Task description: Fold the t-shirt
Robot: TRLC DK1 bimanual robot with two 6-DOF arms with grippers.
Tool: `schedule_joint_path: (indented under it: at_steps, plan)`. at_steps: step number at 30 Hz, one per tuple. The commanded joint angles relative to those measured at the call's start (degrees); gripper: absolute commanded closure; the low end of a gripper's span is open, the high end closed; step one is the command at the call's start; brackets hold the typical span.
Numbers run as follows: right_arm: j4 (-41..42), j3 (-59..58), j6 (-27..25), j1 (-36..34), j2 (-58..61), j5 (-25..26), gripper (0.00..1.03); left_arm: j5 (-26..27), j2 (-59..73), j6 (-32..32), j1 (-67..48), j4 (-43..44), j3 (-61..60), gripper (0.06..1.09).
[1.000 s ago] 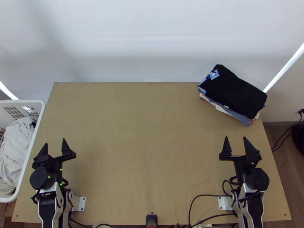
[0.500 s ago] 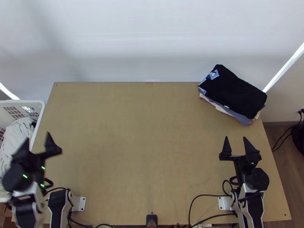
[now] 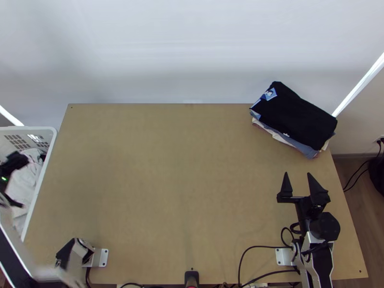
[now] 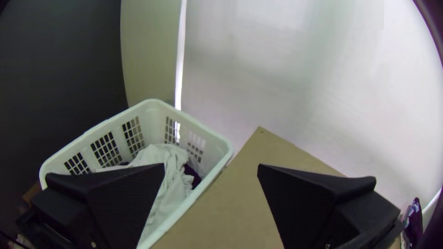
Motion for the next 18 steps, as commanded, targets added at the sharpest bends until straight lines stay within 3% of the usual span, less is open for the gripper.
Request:
schedule_joint_path:
  at_steps: [1, 9, 18]
  plan:
    - [-1.15, -0.16, 0.57, -0.23, 0.19, 0.5, 0.05, 1.13, 12.07, 4.74, 4.44, -0.83, 6.29, 0.1]
    - [-1.15, -0.16, 0.57, -0.32, 0.19, 0.5, 0.05, 1.13, 38.88, 11.86, 13.67, -14.63, 23.78, 0.1]
    - [-1.15, -0.16, 0.57, -0.23, 0.19, 0.5, 0.05, -0.98, 57.25, 18.72, 17.45, -17.62, 31.17, 0.11]
